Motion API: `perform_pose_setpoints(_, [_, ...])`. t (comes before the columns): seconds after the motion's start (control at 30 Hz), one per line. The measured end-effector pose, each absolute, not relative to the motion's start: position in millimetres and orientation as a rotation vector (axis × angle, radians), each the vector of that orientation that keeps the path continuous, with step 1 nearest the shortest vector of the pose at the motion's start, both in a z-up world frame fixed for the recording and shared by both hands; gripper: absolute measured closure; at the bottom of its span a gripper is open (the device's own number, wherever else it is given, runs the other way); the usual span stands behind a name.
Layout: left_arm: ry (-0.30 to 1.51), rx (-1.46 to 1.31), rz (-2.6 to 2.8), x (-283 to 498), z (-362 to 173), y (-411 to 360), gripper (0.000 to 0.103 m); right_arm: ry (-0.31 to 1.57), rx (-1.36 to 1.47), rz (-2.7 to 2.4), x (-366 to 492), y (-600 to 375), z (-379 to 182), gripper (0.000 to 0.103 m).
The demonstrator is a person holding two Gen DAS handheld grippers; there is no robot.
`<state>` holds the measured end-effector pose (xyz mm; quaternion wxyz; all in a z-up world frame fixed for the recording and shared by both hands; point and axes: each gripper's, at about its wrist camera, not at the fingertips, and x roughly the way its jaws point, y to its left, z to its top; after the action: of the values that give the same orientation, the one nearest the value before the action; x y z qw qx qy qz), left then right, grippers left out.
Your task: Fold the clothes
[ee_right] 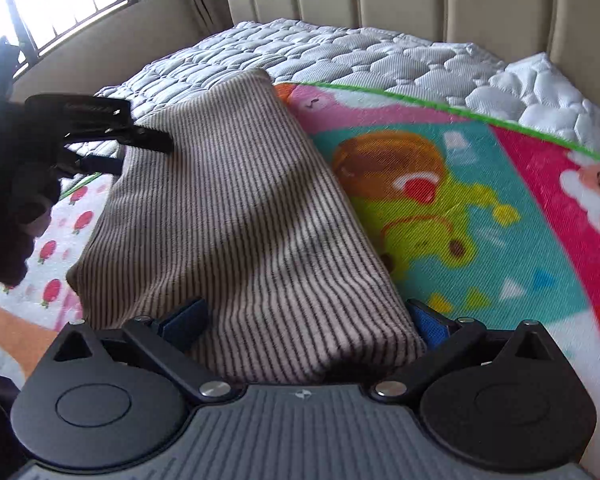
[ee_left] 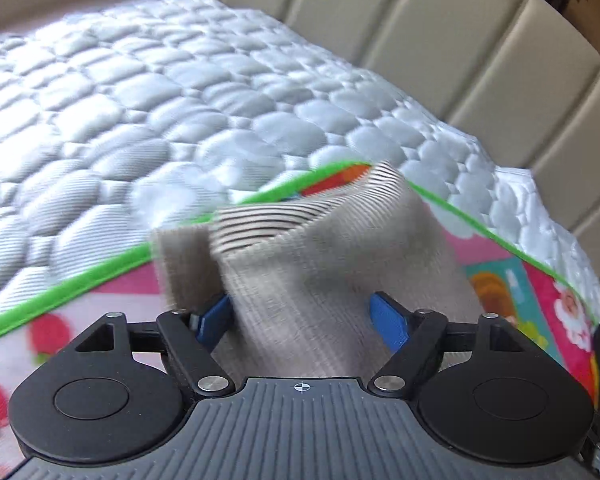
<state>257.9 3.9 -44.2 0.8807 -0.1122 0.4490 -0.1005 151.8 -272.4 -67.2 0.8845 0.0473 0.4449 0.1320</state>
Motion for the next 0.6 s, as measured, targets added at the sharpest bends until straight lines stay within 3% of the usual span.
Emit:
perform_pose_setpoints(0.1, [0.955, -0.263, -0.174, 224, -40, 26, 0.014, 0.952, 0.154, 0.238, 151, -269, -66, 0.0])
perform_pose_setpoints(0.27, [1.056, -0.281, -0.262, 174, -46, 21, 0.014, 0.966, 0.157, 0.26, 137, -265, -63, 0.0])
perform_pose_setpoints(0.47, [1.007, -0.04, -0.265, 149, -48, -1, 0.007, 0.982, 0.161, 0.289, 121, -259, -60, 0.0])
perform_pose_setpoints(0.6, [0.962, 0.077, -0.232, 142, -53, -2, 0.002, 0.834, 0.169, 0.244, 101, -267, -37, 0.001])
